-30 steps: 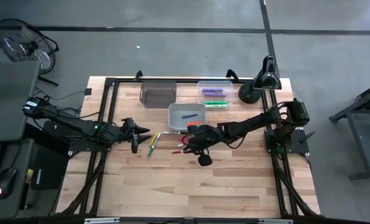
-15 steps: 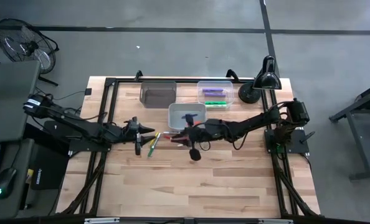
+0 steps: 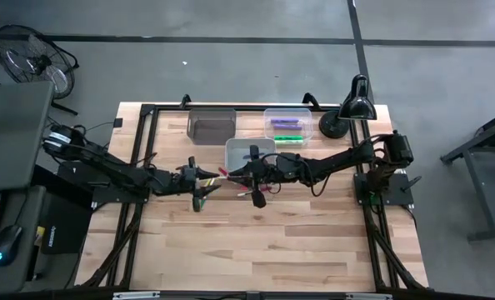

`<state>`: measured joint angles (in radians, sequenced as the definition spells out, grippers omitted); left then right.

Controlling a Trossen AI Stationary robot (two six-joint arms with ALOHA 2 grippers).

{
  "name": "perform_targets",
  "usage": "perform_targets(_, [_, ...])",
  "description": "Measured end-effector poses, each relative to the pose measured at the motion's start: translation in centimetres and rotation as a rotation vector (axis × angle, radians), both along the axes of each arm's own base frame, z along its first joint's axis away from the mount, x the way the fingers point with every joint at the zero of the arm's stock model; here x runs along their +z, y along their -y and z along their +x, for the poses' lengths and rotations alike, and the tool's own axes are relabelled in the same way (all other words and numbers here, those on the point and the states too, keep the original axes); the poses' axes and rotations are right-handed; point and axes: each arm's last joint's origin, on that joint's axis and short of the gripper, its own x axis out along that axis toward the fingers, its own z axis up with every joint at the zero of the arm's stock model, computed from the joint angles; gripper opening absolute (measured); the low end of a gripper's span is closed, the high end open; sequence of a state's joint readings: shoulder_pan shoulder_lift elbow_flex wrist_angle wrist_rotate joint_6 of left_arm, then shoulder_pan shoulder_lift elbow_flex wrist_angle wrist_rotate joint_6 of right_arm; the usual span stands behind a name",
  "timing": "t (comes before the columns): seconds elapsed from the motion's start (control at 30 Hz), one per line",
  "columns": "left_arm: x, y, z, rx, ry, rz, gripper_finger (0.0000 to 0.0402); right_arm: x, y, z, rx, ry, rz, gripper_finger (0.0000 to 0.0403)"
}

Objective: Pick & Place Markers
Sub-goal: Put the red marker into the black bin

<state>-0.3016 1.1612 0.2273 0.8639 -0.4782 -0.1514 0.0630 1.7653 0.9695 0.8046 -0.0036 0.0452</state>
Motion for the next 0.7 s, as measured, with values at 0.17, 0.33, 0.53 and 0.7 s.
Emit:
perform_targets(0.17, [1.5,0.6,2.1,0.019,0.015,0.053,0.0175,-0.2,0.1,0.0,0.022,-0.022,-0.002,0.0038])
perform_targets(0.33, [3.2,1.0,3.6,0.035,0.053,0.08,0.0175,-0.2,0.1,0.0,0.024,-0.021,-0.018,0.0036])
perform_targets(0.53, [4.1,1.3,4.3,0.018,0.067,0.077,0.0175,-0.2,0.3,0.0,0.019,-0.018,-0.024,0.0043])
perform_targets(0.7, [4.1,1.2,4.3,0.033,0.066,0.068,0.0175,-0.2,0.4,0.0,0.017,-0.016,-0.025,0.0035])
